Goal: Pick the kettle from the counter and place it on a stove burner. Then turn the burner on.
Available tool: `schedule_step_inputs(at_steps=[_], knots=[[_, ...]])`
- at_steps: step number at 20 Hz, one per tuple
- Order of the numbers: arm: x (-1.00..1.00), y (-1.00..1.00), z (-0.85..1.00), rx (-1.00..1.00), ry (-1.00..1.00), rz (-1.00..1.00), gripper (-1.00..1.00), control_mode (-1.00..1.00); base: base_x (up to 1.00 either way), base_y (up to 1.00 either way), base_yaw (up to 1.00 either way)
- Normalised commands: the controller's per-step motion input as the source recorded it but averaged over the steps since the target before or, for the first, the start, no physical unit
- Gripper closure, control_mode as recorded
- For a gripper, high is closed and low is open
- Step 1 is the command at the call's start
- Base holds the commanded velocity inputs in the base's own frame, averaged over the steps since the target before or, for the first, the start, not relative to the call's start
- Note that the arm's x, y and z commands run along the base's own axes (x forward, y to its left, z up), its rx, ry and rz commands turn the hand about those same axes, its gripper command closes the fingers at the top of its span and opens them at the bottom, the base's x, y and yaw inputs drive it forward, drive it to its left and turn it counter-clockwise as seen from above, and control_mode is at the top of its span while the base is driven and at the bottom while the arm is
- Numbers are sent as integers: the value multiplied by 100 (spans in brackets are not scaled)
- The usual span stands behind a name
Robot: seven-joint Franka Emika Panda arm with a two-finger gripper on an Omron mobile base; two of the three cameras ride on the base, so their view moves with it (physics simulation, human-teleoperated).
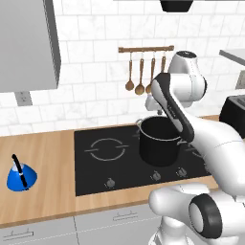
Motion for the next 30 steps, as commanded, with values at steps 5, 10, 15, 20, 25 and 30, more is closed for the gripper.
schedule_step_inputs(at_steps=[5,10,15,20,25,30], knots=[[-22,17,-30,0,0,0,-100,-100,0,0,0],[-20,67,-40,0,0,0,-100,-100,0,0,0],[-5,80,-36,0,0,7,-100,-100,0,0,0],[-4,73,-39,0,0,10,-100,-100,0,0,0],[0,82,-41,0,0,9,-100,-100,0,0,0],[0,98,-28,0,3,8,-100,-100,0,0,0]])
